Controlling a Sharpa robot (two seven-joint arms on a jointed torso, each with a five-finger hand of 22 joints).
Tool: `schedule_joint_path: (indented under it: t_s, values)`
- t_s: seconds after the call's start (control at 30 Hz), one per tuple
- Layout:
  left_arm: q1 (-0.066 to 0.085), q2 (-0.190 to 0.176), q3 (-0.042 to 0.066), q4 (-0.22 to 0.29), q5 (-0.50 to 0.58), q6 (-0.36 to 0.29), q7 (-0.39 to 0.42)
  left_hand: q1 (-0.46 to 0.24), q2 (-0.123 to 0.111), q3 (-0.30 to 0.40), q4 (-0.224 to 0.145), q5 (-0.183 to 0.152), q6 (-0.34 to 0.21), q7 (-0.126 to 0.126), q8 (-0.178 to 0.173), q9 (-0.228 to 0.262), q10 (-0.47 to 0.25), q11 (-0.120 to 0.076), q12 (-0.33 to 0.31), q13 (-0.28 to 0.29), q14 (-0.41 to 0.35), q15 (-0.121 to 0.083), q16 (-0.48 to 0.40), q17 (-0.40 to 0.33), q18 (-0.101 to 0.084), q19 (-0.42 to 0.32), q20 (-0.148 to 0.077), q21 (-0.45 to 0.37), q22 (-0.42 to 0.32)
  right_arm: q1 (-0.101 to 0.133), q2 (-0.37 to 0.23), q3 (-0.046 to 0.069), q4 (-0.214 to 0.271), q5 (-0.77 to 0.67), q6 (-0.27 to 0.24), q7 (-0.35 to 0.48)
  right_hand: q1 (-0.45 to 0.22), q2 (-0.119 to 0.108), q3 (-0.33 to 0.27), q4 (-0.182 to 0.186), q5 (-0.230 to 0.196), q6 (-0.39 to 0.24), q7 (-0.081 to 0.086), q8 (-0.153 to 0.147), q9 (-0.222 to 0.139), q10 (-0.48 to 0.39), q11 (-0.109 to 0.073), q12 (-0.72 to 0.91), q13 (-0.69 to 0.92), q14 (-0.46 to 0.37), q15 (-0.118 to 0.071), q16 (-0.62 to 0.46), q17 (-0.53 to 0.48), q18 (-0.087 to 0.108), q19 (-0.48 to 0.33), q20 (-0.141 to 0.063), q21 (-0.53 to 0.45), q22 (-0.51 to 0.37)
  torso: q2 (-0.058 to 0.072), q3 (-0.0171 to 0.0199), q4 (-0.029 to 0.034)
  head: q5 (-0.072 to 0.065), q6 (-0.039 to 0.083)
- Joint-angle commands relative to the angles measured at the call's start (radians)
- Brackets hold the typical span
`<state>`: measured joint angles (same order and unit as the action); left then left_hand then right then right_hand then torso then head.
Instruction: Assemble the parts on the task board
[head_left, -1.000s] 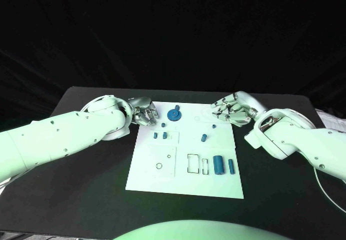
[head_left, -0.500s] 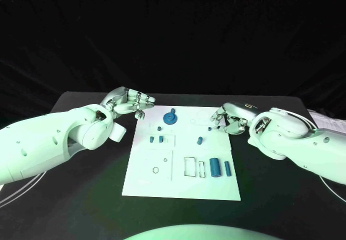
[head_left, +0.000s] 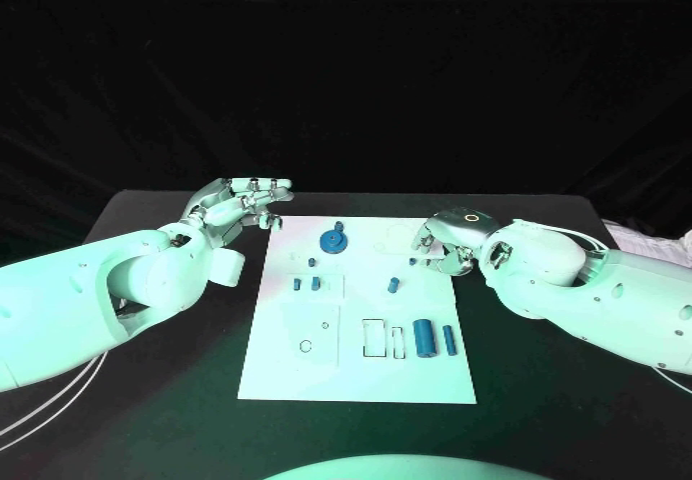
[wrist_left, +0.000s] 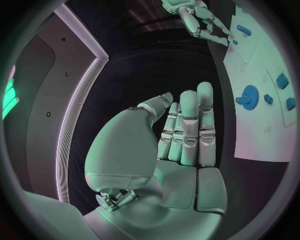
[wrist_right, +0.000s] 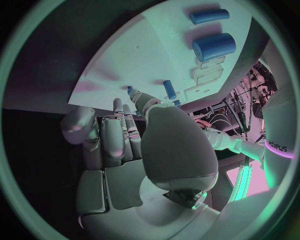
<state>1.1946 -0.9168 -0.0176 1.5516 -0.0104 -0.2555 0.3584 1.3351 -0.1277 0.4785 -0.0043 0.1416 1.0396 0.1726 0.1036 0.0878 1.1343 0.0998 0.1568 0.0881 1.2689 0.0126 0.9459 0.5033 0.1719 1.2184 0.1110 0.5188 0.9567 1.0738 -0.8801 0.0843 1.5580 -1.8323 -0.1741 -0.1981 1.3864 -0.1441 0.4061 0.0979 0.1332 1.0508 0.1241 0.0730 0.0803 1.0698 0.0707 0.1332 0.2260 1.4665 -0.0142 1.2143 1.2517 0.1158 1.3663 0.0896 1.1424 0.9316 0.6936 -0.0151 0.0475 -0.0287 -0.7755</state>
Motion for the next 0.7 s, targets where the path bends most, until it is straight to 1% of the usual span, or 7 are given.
schedule_joint_path:
  t_s: [0.03,0.33,0.43,0.5,0.6,0.7]
  values:
    - [0.0,-0.003,0.0,0.004,0.054,0.016,0.039,-0.008,0.002,-0.009,-0.002,0.002,-0.007,0.0,0.002,-0.001,-0.008,0.002,0.009,0.001,-0.009,0.001,-0.007,-0.002,0.011,-0.006,0.002,-0.006,-0.003,0.0,0.01,0.0,-0.008,-0.028,0.033,-0.016,0.004,0.007,0.013,0.0,-0.006,0.008,0.0,-0.002,0.0,0.01,0.001,-0.004,-0.01,0.056,0.002,0.004,0.0,0.002,0.009,0.001,0.004,0.002,0.001,0.0002,0.002,-0.002,-0.002]
    - [-0.001,-0.004,0.0,0.008,0.057,0.016,0.038,-0.006,0.005,-0.015,-0.002,0.003,-0.009,0.0,0.001,-0.003,-0.01,0.002,0.012,0.001,-0.011,0.001,-0.008,-0.004,0.011,-0.006,0.002,-0.011,-0.008,-0.003,0.037,0.0,-0.025,-0.019,0.049,-0.009,0.008,0.011,0.032,-0.005,-0.005,0.019,-0.001,0.001,0.002,0.025,-0.001,-0.007,-0.034,0.056,0.002,0.008,-0.001,0.002,0.011,0.001,0.007,0.005,0.001,0.0006,0.0008,0.001,-0.005]
    - [-0.001,-0.004,0.0,0.007,0.057,0.017,0.037,-0.005,0.005,-0.017,-0.003,0.003,-0.011,0.001,0.001,-0.003,-0.012,0.002,0.013,0.001,-0.012,0.001,-0.008,-0.005,0.011,-0.006,0.002,-0.013,-0.009,-0.007,0.044,0.0,-0.027,-0.025,0.055,-0.009,0.009,0.015,0.041,-0.007,-0.005,0.031,-0.007,0.005,0.004,0.033,-0.008,-0.008,-0.045,0.056,-0.005,0.008,-0.003,0.003,0.012,-0.003,0.007,0.005,0.0,0.0014,0.0004,0.001,-0.001]
    - [-0.001,-0.003,0.0,0.007,0.057,0.018,0.036,-0.004,0.006,-0.019,-0.003,0.003,-0.012,0.001,0.0,-0.004,-0.014,0.002,0.014,0.001,-0.013,0.001,-0.008,-0.005,0.011,-0.005,0.002,-0.014,-0.011,-0.009,0.049,0.0,-0.031,-0.028,0.061,-0.01,0.009,0.017,0.045,-0.009,-0.005,0.038,-0.009,0.007,0.006,0.039,-0.012,-0.009,-0.052,0.056,-0.009,0.009,-0.005,0.003,0.012,-0.006,0.007,0.005,0.0,0.0008,-0.0005,0.002,-0.002]
    - [-0.001,-0.003,0.0,0.007,0.057,0.019,0.034,-0.004,0.006,-0.019,-0.003,0.003,-0.012,0.001,0.0,-0.004,-0.014,0.002,0.014,0.001,-0.013,0.001,-0.008,-0.005,0.011,-0.005,0.002,-0.014,-0.011,-0.01,0.055,0.0,-0.038,-0.031,0.069,-0.012,0.008,0.019,0.049,-0.01,-0.005,0.043,-0.011,0.008,0.007,0.043,-0.013,-0.011,-0.057,0.056,-0.011,0.009,-0.006,0.004,0.012,-0.009,0.006,0.004,0.0,-0.0004,0.0006,0.002,-0.003]
    - [-0.001,-0.003,0.0,0.007,0.057,0.021,0.031,-0.003,0.006,-0.023,-0.003,0.003,-0.013,0.002,0.0,-0.005,-0.019,0.003,0.015,0.001,-0.014,0.002,-0.009,-0.006,0.011,-0.005,0.002,-0.017,-0.014,-0.012,0.062,0.0,-0.044,-0.033,0.075,-0.016,0.005,0.024,0.054,-0.01,-0.008,0.05,-0.013,0.009,0.008,0.051,-0.016,-0.012,-0.066,0.056,-0.015,0.009,-0.007,0.004,0.012,-0.012,0.006,0.004,0.0,-0.0002,0.0004,0.003,-0.003]
